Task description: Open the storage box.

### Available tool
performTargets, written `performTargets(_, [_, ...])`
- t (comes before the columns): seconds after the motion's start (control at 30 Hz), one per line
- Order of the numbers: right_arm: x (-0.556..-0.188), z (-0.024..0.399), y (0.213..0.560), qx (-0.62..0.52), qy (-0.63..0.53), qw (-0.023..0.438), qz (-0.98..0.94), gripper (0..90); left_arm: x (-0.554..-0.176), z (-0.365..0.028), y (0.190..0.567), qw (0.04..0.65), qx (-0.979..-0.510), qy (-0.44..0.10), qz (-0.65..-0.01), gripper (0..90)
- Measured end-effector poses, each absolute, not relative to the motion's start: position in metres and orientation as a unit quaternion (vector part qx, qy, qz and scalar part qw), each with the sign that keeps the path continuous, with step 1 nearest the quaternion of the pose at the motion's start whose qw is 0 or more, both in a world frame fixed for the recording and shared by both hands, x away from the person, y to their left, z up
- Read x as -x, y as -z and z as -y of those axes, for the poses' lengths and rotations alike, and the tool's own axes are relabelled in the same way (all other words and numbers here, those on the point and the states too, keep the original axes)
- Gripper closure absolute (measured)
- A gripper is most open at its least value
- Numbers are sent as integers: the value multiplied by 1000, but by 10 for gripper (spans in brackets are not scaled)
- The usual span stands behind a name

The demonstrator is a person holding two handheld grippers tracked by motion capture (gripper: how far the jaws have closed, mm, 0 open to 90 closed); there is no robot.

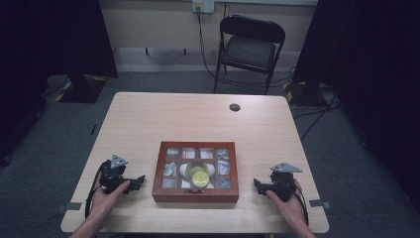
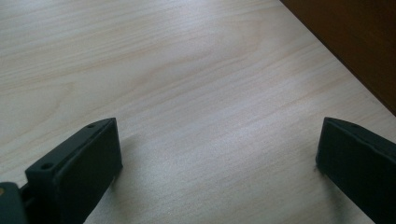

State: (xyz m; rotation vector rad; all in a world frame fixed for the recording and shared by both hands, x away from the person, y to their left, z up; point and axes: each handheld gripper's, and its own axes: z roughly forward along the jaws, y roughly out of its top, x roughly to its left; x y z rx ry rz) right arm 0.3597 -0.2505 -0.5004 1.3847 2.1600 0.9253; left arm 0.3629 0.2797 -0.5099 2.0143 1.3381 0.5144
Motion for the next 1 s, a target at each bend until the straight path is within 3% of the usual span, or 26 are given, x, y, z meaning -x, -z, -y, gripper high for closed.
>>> performTargets(0.23, [-358, 253, 488, -477, -366, 209, -771, 162, -363, -280, 510, 329, -769, -196, -511, 0])
performTargets(0.43, [-352, 251, 478, -464, -402, 178, -769, 201, -363, -281, 510, 329, -773, -195, -506, 0])
performTargets(0.57, [-346, 242, 469, -446, -414, 172, -774, 310, -363, -282, 510, 331, -776, -194, -501, 0])
performTargets(1.0, [-344, 212, 449, -385, -440, 138, -800, 381, -363, -282, 510, 331, -776, -194, -501, 0])
